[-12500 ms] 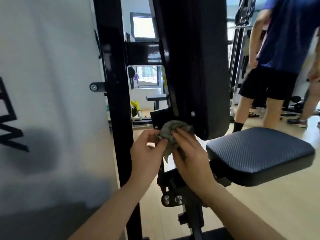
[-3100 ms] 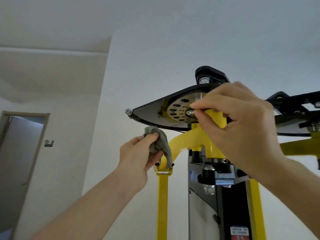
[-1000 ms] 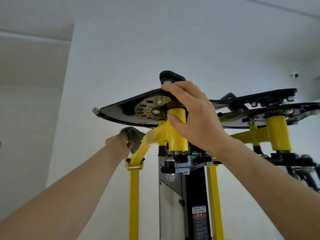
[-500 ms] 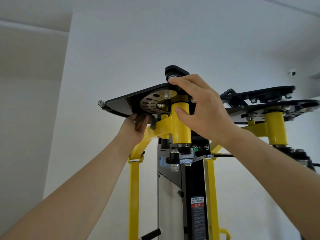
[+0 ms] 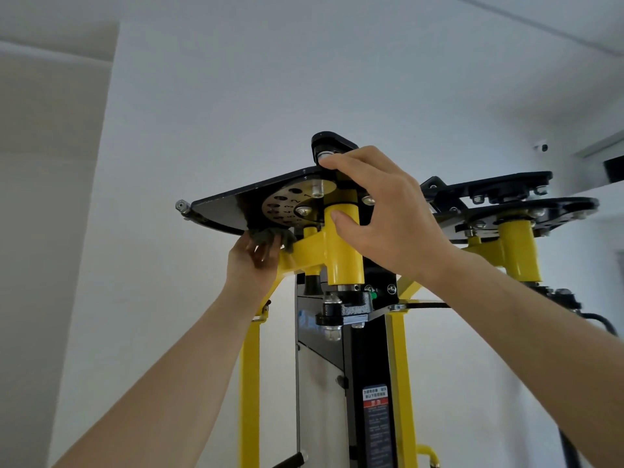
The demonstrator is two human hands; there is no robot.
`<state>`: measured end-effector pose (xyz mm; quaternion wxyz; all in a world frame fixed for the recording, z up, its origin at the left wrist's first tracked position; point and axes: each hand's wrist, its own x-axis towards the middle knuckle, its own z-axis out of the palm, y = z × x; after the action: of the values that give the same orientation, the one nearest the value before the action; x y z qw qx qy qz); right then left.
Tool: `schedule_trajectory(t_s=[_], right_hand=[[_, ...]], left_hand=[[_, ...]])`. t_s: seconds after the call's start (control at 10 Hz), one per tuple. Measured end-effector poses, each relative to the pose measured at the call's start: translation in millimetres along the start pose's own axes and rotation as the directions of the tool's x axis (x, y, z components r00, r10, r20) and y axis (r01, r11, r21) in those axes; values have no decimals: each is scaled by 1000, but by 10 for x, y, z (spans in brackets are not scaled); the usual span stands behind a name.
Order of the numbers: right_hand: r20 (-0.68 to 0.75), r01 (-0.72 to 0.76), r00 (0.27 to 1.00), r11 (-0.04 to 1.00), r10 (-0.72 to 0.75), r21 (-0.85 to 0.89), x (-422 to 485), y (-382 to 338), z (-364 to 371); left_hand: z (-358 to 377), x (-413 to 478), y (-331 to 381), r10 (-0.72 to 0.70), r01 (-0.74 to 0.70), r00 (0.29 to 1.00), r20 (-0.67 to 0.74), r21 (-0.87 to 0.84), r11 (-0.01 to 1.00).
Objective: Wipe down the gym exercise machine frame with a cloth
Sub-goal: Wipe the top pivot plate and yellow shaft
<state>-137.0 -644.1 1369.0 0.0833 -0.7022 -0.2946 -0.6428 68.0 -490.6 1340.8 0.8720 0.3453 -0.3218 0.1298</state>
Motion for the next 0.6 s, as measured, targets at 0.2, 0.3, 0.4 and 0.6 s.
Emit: schedule_trajectory(t_s=[0.2, 0.3, 0.4, 0.6], right_hand=[[-1, -3, 1000, 1000, 3, -31, 3, 17, 32], [-18, -13, 1000, 999, 12, -34, -7, 12, 58], [-54, -23, 998, 999, 22, -25, -18, -19, 97], [-133, -75, 988, 995, 83, 63, -22, -59, 149]], left_hand=[[-41, 85, -108, 154, -160, 987, 43, 254, 954], [-15, 27, -135, 121, -120, 992, 19, 362, 925], [30, -78, -63, 130, -122, 991, -38, 161, 979], [-83, -313, 399, 127, -135, 987, 95, 81, 988]])
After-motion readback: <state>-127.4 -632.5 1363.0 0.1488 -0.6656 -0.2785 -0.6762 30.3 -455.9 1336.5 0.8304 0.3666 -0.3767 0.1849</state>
